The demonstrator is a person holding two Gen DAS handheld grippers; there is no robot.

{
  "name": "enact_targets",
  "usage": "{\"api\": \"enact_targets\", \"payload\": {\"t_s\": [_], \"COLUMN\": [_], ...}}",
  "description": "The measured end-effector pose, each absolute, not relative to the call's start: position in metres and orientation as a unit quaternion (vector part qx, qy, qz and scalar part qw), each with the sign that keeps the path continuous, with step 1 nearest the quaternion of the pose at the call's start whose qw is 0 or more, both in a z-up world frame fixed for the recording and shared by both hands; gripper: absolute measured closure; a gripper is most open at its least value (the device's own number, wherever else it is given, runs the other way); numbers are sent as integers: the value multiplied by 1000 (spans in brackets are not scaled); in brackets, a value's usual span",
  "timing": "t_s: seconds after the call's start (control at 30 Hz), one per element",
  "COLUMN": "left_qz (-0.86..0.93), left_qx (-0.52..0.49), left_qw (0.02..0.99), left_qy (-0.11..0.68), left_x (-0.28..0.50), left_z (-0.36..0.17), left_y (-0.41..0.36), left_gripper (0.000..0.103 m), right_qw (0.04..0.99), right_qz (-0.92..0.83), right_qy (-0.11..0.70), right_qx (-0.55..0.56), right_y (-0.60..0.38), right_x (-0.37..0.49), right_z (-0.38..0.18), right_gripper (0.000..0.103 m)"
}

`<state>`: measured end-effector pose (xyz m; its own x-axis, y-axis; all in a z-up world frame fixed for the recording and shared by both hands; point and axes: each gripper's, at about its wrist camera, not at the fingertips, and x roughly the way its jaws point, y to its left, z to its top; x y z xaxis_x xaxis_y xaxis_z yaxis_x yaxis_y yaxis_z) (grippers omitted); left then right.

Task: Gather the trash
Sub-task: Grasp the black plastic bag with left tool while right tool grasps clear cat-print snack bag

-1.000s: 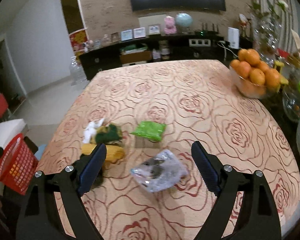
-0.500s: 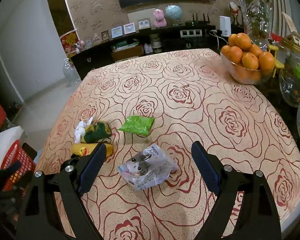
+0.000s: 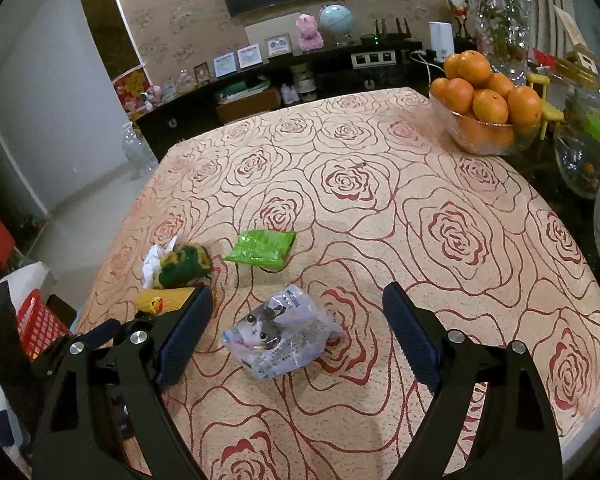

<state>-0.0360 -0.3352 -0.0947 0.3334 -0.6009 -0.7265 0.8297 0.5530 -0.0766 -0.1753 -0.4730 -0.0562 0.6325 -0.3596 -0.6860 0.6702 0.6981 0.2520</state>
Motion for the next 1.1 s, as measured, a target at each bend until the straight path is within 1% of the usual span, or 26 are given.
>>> {"api": "enact_targets", "payload": {"t_s": [0.07, 0.1, 0.13, 0.17, 0.27, 0.5, 0.83, 1.1], "left_qz": [-449, -450, -452, -453, -457, -452, -411, -396], "left_qx": [155, 153, 151, 150, 149, 130, 136, 125], "left_qw": [795, 792, 790, 788, 788, 801, 845, 856], "left_qy": [377, 383, 386, 389, 385, 372, 313, 308], "left_x": [-32, -29, -28, -28, -27, -26, -27, -16], "left_z": [-99, -102, -105, -107, -107, -91, -54, -45], "left_y": [-336, -336, -337, -337, -335, -317, -285, -269], "left_gripper": [49, 53, 61, 67, 72, 73, 73, 73], "right_qw": [867, 866, 866, 866, 866, 867, 867, 865], "right_qz": [-296, -296, -295, -295, -294, -287, -270, -278], "right_qy": [312, 313, 314, 315, 318, 329, 360, 374], "right_qx": [253, 254, 254, 253, 250, 241, 215, 186], "right_y": [-474, -474, -474, -473, -472, -470, -461, -461], "right_x": [-174, -174, -173, -172, -170, -160, -130, -121], "right_z": [-58, -58, -59, -60, -62, -71, -96, -110], "right_gripper": [19, 19, 19, 19, 19, 19, 19, 19]}}
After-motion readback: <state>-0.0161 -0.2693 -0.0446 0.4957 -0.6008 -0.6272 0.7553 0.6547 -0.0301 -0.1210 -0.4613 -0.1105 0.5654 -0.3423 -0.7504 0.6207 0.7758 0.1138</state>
